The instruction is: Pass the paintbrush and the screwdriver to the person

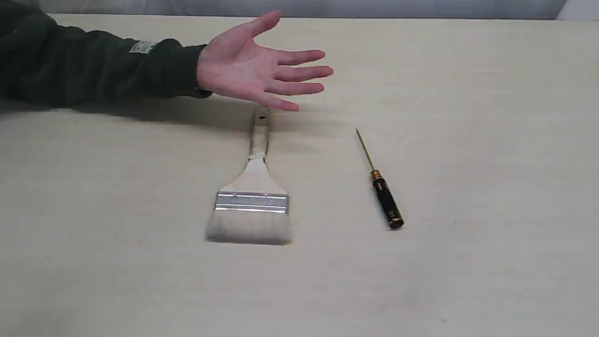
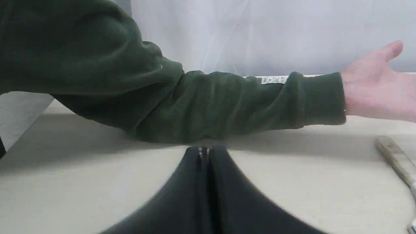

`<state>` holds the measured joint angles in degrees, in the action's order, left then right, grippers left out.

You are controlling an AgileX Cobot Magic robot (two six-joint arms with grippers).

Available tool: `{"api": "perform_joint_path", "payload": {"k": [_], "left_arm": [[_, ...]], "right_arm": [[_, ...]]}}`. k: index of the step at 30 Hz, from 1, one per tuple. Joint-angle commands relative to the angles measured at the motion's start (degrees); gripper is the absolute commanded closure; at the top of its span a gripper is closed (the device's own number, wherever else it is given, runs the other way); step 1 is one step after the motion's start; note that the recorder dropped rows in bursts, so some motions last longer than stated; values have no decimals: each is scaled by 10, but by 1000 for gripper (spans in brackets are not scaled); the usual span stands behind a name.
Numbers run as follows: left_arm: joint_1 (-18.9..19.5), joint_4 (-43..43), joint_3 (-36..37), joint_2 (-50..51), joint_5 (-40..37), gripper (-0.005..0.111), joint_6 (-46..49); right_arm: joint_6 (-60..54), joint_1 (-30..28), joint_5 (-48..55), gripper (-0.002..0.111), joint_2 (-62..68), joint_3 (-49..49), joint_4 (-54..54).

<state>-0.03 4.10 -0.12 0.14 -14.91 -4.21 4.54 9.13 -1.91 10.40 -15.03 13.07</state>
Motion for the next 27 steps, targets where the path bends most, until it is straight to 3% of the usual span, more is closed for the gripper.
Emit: {"api": "perform_joint_path", "payload": {"k": [1,12,20,27], "left_arm": [[-4,-1,1,-1,6,107,-1],[-4,-3,1,-1,5,107,-1],[-4,-3,1,-1,6,107,-1],[-4,-3,1,-1,6,107,-1]], "right_arm": [[-30,4,33,104,86,-67,-3],[-114,4,247,104,445,-345,-3],[-141,4,300,104,626,-437,4],[-241,4,368,101,744,-496,97]]}}
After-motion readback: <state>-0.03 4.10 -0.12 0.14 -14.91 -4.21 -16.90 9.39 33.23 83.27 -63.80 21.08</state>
